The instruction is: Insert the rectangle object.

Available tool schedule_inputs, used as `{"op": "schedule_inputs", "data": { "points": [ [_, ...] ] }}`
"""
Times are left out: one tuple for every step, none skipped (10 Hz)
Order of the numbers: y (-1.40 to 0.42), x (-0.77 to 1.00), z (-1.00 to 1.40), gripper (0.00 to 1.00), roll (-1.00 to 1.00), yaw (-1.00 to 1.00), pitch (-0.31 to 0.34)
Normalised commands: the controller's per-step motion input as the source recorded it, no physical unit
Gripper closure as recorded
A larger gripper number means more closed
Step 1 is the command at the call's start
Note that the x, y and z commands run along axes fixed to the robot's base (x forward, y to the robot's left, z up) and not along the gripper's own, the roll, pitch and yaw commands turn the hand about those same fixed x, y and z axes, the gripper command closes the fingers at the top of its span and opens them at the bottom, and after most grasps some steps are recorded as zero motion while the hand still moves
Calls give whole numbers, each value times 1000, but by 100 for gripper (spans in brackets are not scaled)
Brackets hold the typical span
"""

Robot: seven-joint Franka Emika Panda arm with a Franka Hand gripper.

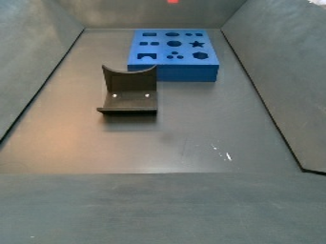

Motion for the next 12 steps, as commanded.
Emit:
{"op": "schedule_inputs", "data": {
  "points": [
    [-320, 774, -466, 100, 114, -311, -54],
    [-320, 789, -469, 100, 111, -303, -53],
    [-323, 800, -466, 100, 111, -291, -53],
    [-323, 774, -463, 100, 113, -314, -51],
    [-323, 617, -474, 100, 137, -454, -40],
    [-203, 183, -346, 100, 86, -857, -19],
    [-37, 6, -243, 100, 59, -1000, -19],
    [0, 0, -169, 100, 33, -1000, -16],
    [0, 0, -83, 100, 4, -1000, -7],
    [0, 3, -111, 100, 14, -1000, -16],
    [0, 109, -109, 100, 16, -989, -13],
    [0, 180, -120, 100, 24, -929, -13]
  ]
}}
